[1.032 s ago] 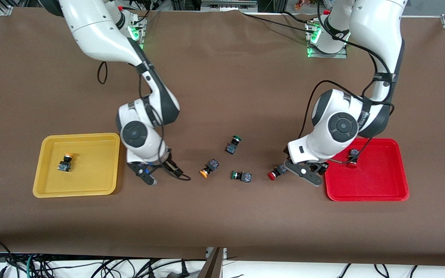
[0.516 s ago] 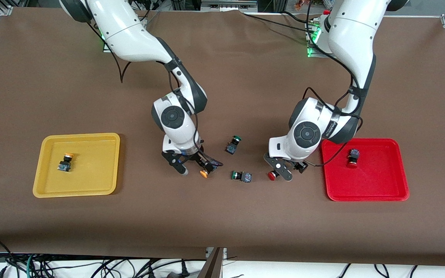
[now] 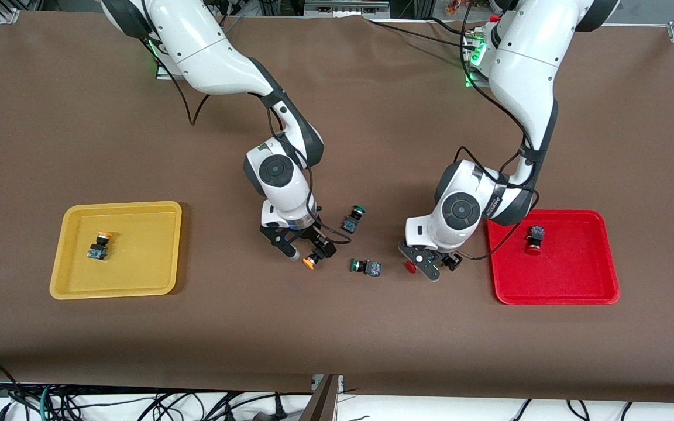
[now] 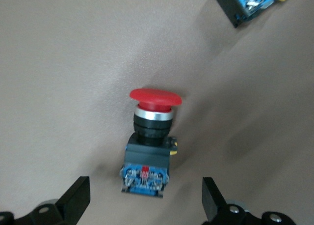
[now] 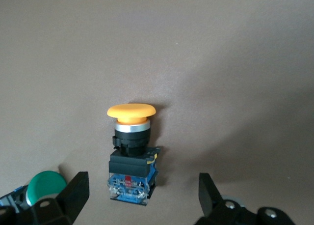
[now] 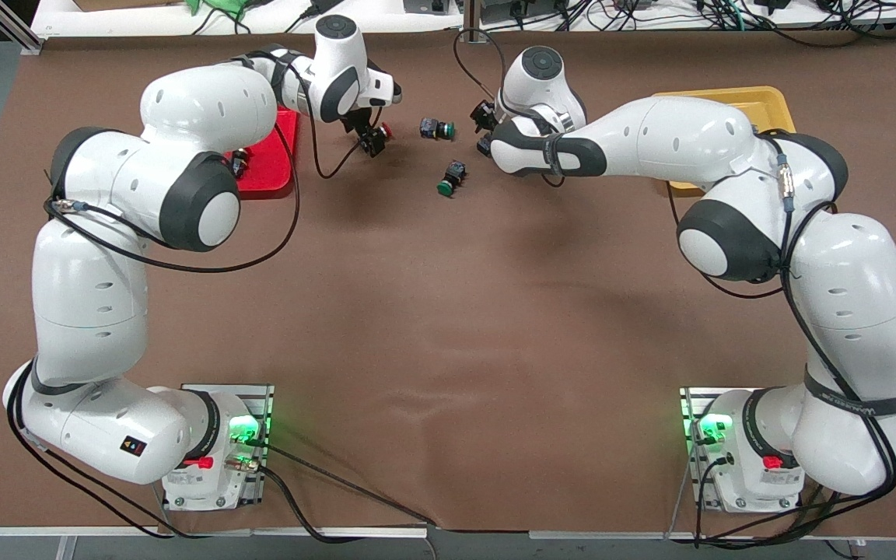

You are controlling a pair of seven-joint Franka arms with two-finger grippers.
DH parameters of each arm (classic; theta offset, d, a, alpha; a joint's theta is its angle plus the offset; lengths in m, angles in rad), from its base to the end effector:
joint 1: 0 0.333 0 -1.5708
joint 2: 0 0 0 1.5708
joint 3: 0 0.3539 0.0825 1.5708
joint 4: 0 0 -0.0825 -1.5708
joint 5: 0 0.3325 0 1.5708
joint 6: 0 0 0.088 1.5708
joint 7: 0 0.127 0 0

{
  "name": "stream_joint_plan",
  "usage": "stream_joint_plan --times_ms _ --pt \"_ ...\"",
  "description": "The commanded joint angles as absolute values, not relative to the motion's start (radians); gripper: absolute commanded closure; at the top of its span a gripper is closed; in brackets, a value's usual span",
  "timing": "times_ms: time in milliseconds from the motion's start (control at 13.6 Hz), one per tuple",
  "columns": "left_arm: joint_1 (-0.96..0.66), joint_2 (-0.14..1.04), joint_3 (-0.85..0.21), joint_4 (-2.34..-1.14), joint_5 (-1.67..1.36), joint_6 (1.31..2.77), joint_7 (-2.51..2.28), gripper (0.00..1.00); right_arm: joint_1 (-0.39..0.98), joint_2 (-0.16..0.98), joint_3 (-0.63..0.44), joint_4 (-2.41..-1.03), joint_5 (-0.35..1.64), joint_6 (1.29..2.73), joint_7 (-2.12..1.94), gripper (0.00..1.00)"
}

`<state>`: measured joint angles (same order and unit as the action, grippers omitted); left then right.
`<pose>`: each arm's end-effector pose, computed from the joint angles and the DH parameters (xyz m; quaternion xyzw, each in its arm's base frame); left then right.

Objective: Place red and yellow buttons in trays
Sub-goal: 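Grasp the second red and yellow buttons with the left and right grippers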

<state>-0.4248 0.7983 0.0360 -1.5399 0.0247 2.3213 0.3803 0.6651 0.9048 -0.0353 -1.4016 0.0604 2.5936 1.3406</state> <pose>0.6403 -0.2664 0.2213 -0.9214 0.3878 0.0082 0.0219 0.6034 0.4480 0.2282 -0.9226 0.3580 -0.0739 0.1232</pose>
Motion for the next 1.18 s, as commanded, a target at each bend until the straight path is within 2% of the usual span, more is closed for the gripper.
stream_joint_plan --times_ms 0,147,221,369,442,590,737,811,1106 --pt "-0.426 0.825 0.04 -1.508 0.028 2.338 0.388 0.0 0.684 0.949 -0.049 -1.35 0.051 2.606 1.368 0.01" --pt "-0.426 0.825 0.04 -1.505 0.028 2.338 0.387 0.0 0.684 0.959 -0.049 -1.341 0.051 2.606 1.367 0.02" --pt "-0.426 0.825 0.04 -1.505 0.028 2.338 0.385 0.0 0.684 0.96 -0.051 -1.341 0.051 2.606 1.367 0.11" --pt "-0.426 0.827 0.04 -1.49 0.026 2.338 0.365 0.32 0.683 0.962 -0.051 -1.341 0.049 2.606 1.358 0.47" --pt "-0.428 0.827 0.04 -1.489 0.028 2.338 0.354 0.45 0.683 0.96 -0.051 -1.341 0.048 2.606 1.351 0.62" --pt "-0.428 0.827 0.04 -1.489 0.028 2.338 0.353 0.64 0.678 0.956 -0.058 -1.341 0.019 2.603 1.321 0.87" --pt "-0.428 0.827 0.04 -1.489 0.028 2.336 0.348 0.7 0.666 0.931 -0.061 -1.341 0.014 2.589 1.289 0.88" --pt "-0.428 0.825 0.04 -1.489 0.028 2.338 0.339 0.77 0.643 0.908 -0.061 -1.341 0.014 2.551 1.246 0.88" --pt "-0.41 0.77 0.038 -1.473 0.012 2.28 0.344 0.77 0.519 0.789 -0.054 -1.341 0.032 2.283 0.938 0.88"
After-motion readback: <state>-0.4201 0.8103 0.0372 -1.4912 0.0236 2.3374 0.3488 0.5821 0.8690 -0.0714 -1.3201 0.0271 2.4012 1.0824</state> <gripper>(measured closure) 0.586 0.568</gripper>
